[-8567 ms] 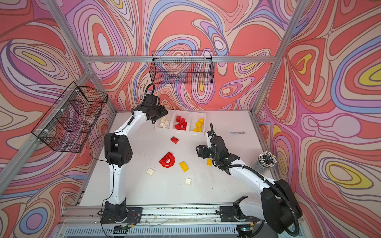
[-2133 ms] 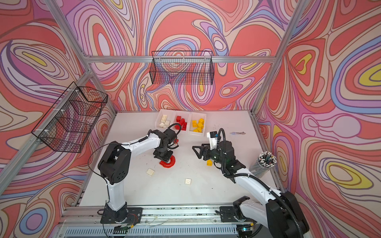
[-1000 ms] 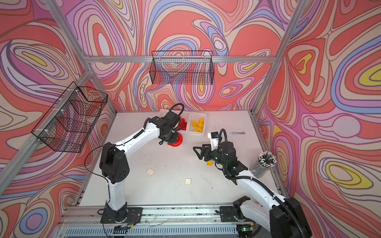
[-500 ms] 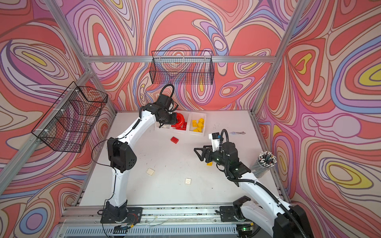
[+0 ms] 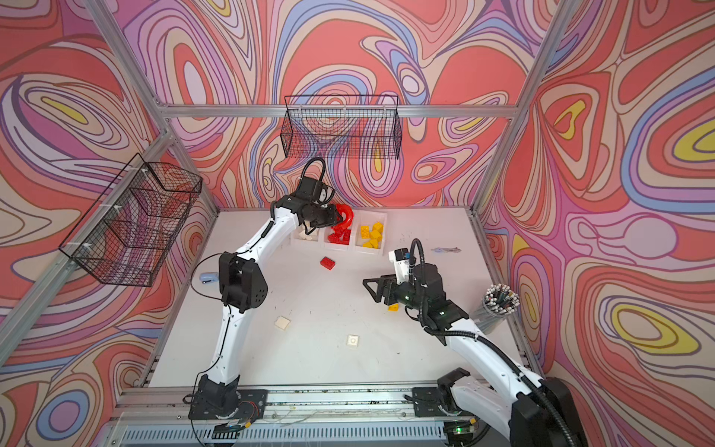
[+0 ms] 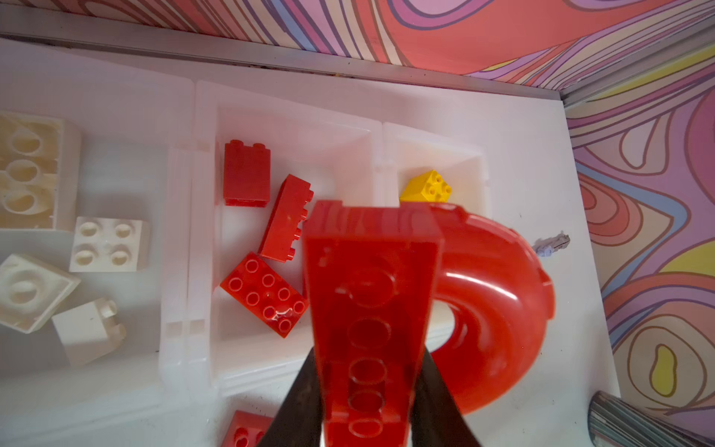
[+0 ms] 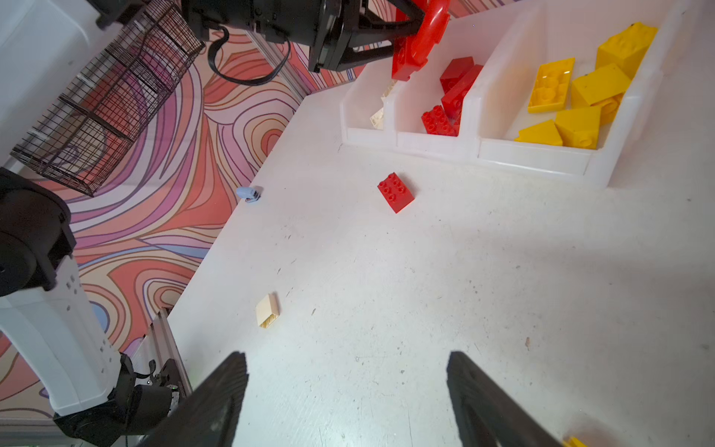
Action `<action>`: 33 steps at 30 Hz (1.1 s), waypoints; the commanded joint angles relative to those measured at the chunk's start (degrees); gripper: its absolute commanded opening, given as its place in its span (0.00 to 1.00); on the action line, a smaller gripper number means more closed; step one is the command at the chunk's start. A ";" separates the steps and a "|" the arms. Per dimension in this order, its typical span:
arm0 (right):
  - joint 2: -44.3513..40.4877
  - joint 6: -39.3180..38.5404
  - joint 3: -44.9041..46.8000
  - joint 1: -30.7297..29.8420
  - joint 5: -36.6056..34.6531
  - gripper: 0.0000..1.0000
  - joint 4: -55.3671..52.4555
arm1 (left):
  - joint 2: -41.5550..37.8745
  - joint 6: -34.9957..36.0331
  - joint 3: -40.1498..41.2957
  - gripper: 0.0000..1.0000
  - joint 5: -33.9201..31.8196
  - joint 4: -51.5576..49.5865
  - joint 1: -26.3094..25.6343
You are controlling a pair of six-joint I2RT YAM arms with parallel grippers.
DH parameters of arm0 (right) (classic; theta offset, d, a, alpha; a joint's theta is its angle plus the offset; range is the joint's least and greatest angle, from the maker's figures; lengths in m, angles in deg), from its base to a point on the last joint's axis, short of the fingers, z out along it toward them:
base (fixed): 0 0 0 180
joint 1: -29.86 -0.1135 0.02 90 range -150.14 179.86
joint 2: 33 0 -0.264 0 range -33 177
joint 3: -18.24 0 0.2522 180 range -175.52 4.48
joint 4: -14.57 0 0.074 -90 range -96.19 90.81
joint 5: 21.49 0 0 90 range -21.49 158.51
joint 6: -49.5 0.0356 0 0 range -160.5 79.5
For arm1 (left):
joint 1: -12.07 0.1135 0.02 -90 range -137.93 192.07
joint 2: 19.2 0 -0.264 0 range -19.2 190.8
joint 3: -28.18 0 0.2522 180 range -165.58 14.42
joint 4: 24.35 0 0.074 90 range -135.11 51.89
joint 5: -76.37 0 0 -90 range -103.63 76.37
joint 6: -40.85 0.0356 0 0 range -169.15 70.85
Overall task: Sort the legos into containers by color
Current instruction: Place the lego in the container.
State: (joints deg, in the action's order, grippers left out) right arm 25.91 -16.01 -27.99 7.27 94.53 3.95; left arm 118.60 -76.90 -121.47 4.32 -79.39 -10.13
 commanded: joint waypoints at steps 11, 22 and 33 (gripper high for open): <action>0.68 -1.22 -2.34 -0.09 0.30 0.84 -2.48 | 6.79 -5.02 -4.75 0.45 7.36 5.47 1.72; -0.33 -1.27 -2.08 -0.08 0.26 0.84 -2.94 | 4.62 -3.63 -4.77 0.64 5.42 4.21 1.65; -3.03 -1.46 -3.46 -0.06 -0.13 0.84 -5.62 | -2.56 -1.30 -4.64 0.64 2.50 0.90 1.65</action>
State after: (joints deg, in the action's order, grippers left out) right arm 24.14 -16.91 -29.58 7.27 94.68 -0.34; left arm 121.53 -79.94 -124.66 8.72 -76.22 -8.40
